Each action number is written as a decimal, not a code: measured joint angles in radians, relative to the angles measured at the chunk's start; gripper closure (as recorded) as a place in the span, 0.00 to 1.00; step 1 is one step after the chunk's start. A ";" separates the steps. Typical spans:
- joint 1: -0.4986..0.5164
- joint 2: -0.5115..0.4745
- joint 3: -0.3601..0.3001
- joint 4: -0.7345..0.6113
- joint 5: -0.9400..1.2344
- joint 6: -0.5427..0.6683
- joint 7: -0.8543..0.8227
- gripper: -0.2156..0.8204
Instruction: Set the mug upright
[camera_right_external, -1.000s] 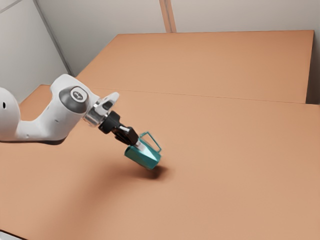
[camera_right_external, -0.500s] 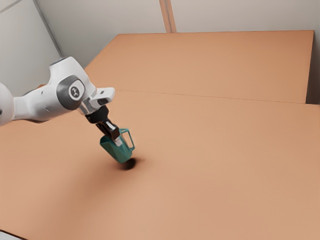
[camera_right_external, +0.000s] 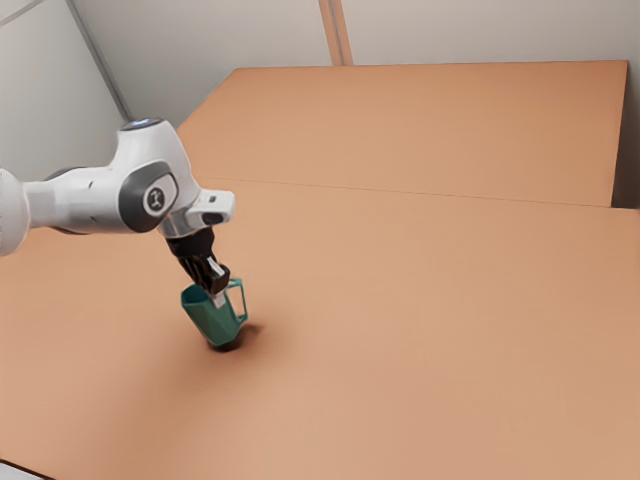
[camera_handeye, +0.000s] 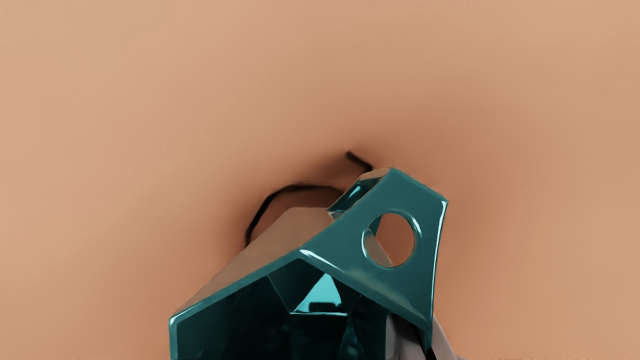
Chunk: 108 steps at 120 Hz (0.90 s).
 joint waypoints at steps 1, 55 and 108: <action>-0.001 0.001 0.000 0.000 0.002 -0.001 -0.003 0.97; -0.016 0.023 0.000 0.003 0.051 -0.013 -0.099 0.69; -0.022 -0.009 0.007 0.141 0.088 -0.020 -0.134 0.27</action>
